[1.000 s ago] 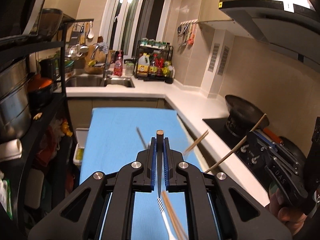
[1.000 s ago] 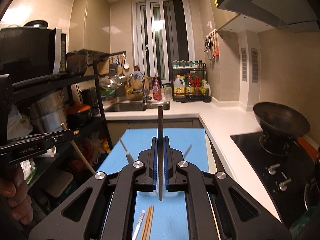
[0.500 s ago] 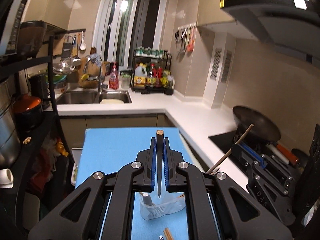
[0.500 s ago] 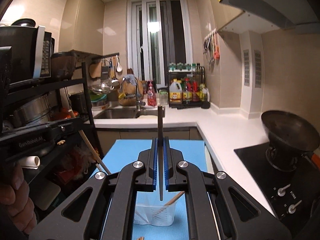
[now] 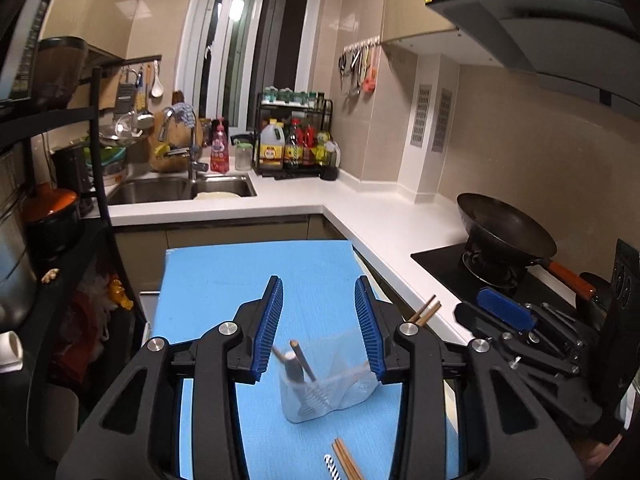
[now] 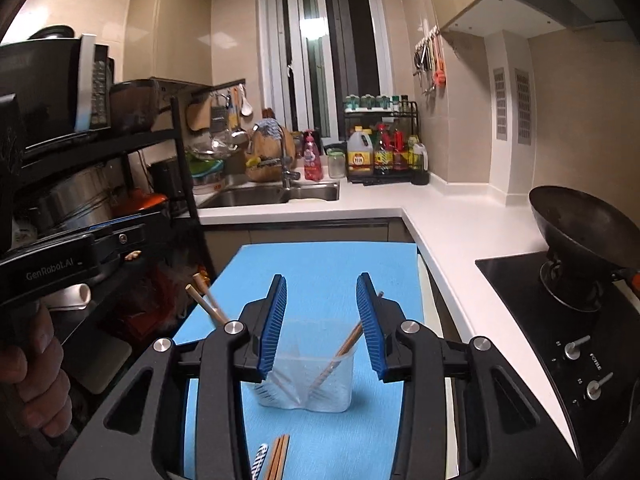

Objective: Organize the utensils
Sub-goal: 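Move the left tool to the white spoon while the right tool grasps a chopstick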

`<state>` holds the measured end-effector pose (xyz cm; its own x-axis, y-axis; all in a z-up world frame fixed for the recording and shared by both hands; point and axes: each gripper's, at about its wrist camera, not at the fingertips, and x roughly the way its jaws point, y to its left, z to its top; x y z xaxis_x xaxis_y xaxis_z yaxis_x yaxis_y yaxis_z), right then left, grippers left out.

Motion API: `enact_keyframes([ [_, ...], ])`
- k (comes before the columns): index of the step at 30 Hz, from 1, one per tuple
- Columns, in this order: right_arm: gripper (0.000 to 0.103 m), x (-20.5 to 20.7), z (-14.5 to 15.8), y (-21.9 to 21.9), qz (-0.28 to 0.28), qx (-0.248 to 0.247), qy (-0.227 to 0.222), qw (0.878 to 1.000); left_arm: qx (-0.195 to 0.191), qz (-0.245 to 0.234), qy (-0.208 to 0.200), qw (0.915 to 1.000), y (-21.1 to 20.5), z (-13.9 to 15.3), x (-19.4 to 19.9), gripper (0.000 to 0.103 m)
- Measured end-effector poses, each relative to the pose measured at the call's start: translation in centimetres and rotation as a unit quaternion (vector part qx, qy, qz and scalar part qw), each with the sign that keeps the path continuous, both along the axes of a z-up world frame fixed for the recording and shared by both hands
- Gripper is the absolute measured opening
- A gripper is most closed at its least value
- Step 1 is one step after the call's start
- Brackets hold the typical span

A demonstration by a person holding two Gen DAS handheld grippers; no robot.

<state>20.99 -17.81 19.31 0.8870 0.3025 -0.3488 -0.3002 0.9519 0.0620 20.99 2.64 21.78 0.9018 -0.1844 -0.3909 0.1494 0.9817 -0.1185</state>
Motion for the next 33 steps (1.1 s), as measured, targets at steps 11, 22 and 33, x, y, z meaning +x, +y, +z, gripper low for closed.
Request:
enact_keyframes([
  [11, 0.031, -10.8, -8.1, -0.5, 0.007, -0.014, 0.046, 0.999, 0.007, 0.069, -0.007, 0.9976, 0.7, -9.0, -12.1, 0.037],
  [22, 0.009, -12.9, -20.0, 1.5, 0.019, -0.009, 0.199, 0.98, -0.044, 0.063, 0.126, 0.9891, 0.1, -20.6, -14.5, 0.019],
  [33, 0.008, -13.4, -23.4, 3.0, 0.022, -0.051, 0.238, 0.97, -0.089, 0.011, 0.156, 0.9837, -0.5, -22.6, -15.2, 0.018],
])
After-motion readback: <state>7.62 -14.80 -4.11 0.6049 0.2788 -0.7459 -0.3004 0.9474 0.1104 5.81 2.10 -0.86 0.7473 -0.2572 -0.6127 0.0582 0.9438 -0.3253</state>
